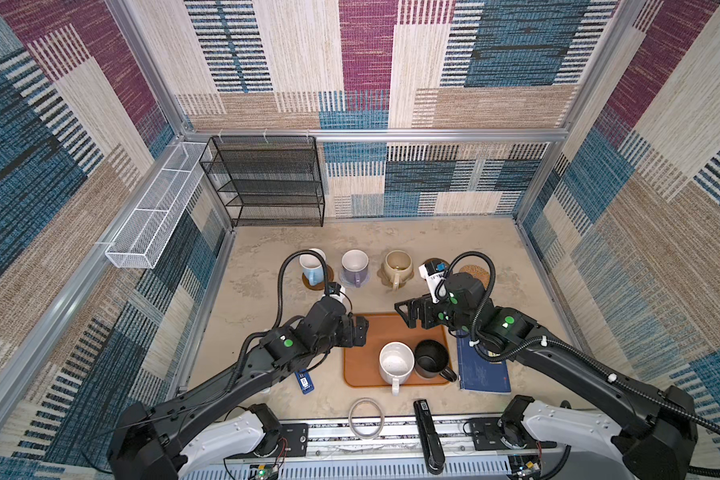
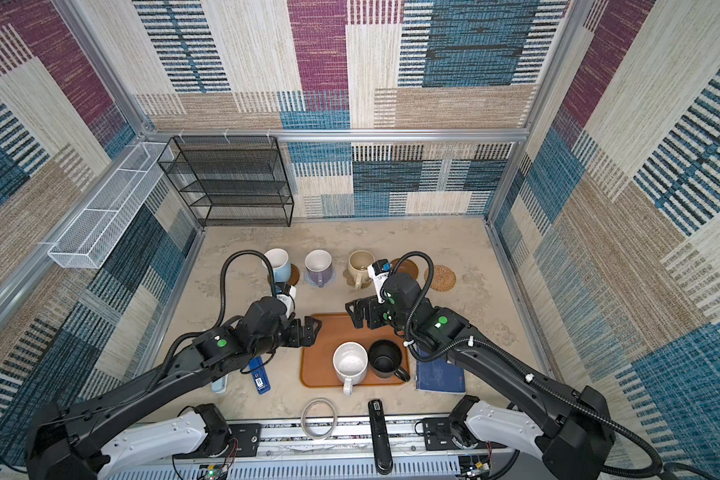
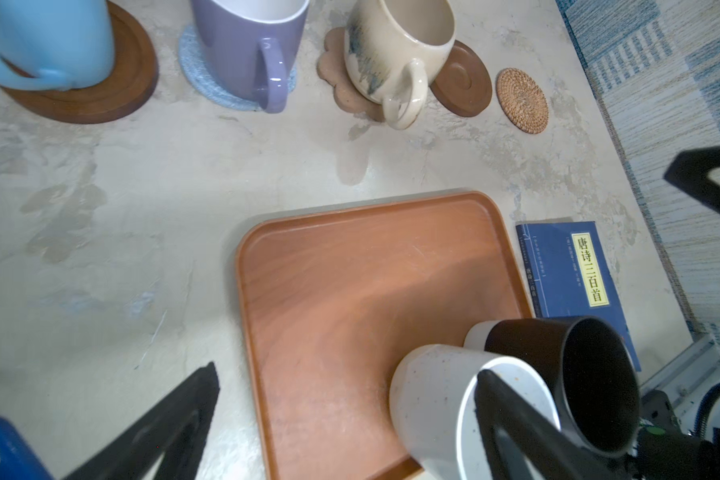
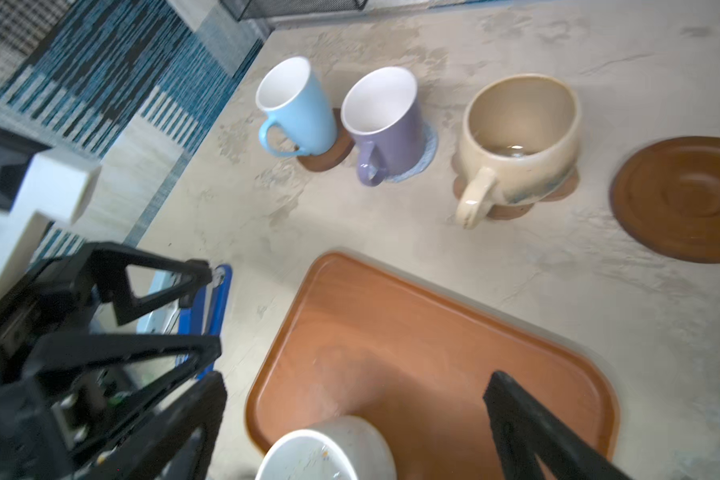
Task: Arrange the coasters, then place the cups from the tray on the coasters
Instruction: 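Retract left gripper while right gripper descends over the white speckled mug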
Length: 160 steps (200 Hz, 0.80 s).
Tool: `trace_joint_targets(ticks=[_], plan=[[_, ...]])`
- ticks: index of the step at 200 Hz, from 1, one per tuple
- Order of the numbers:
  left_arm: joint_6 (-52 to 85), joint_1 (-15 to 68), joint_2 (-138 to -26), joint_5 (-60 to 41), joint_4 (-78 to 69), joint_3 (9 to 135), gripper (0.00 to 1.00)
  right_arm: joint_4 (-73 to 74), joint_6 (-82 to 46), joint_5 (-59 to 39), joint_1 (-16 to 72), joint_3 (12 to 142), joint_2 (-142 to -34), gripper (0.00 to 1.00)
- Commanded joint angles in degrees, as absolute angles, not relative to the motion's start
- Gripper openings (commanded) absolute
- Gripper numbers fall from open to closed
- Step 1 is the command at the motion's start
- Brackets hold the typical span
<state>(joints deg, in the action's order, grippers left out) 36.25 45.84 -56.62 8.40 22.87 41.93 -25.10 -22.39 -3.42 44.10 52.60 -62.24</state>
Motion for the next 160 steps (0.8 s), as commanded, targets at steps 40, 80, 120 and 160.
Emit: trace_joint_targets(ticks=[40, 80, 120, 160], plan=[[35.9, 45.3, -47.1, 0.9, 26.4, 36.8, 0.99, -36.9, -25.4, -2.4, 53.8, 54.3, -61.4, 0.97], [36.0, 45.4, -46.5, -5.5, 25.9, 35.8, 0.97, -39.7, -29.6, -0.5, 60.9, 52.5, -63.3, 0.96], [37.1, 45.3, -47.7, -3.7, 26.5, 35.2, 0.97, -40.3, -33.7, 0.1, 64.7, 50.5, -62.5, 0.90], [37.3, 45.3, -49.9, -9.7, 21.9, 34.7, 0.97, -40.8, -35.5, -0.8, 66.0, 49.3, -62.2, 0.80]])
